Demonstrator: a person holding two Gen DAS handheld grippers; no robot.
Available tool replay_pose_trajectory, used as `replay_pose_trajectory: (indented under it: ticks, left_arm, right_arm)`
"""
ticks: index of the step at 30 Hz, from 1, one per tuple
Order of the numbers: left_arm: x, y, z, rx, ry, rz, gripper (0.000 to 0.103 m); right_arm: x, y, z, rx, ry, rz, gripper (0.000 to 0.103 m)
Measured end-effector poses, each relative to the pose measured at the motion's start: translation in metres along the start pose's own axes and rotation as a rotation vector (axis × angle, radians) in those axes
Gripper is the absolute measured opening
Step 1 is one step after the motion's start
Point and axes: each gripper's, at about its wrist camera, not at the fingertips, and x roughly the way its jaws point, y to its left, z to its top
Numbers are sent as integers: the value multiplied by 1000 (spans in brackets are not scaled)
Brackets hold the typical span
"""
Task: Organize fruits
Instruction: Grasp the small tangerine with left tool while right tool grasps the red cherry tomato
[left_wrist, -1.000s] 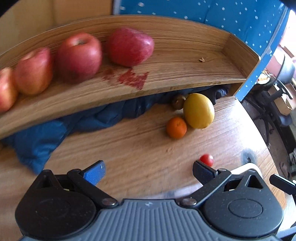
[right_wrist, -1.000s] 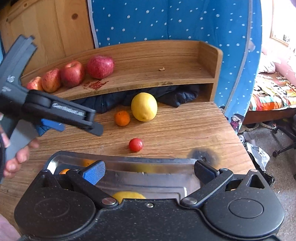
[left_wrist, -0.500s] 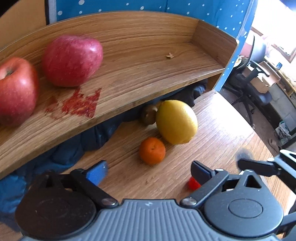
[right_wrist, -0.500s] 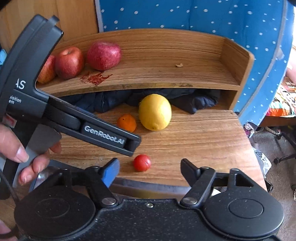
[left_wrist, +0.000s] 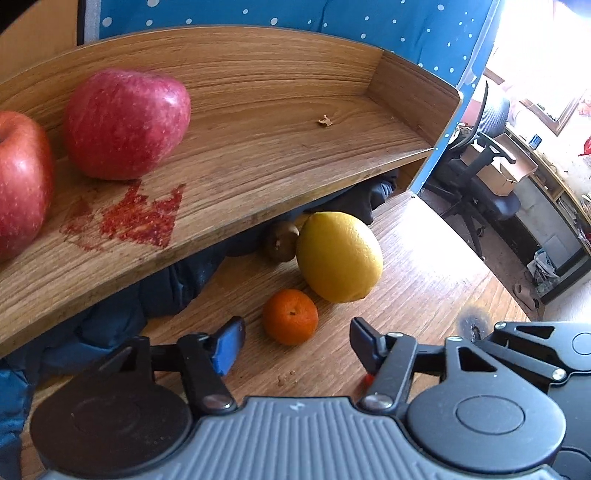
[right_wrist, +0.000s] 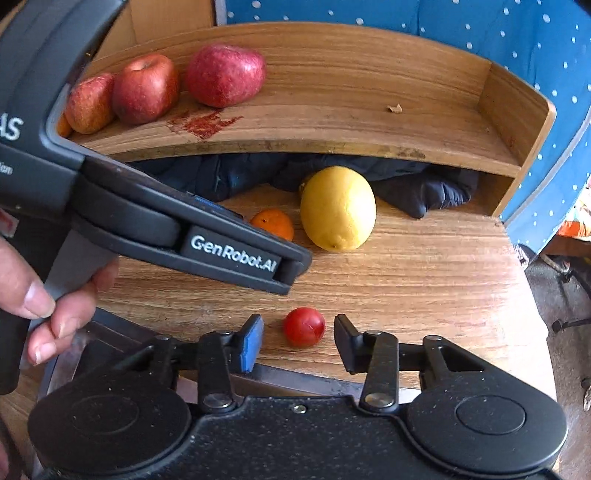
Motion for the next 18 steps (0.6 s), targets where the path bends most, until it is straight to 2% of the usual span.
replay_pose_trajectory:
  ticks: [5, 9, 18]
  left_arm:
    - [1, 0, 3, 8, -3, 10, 51]
    - [2, 0, 5, 15, 3, 25, 37]
    - [1, -2, 4, 2, 16, 32, 34]
  right_arm:
    - [1, -2, 0, 13, -2, 8, 34]
    - [2, -2, -1, 18, -8, 11, 31]
    - [0, -4, -2, 36, -22, 19, 25]
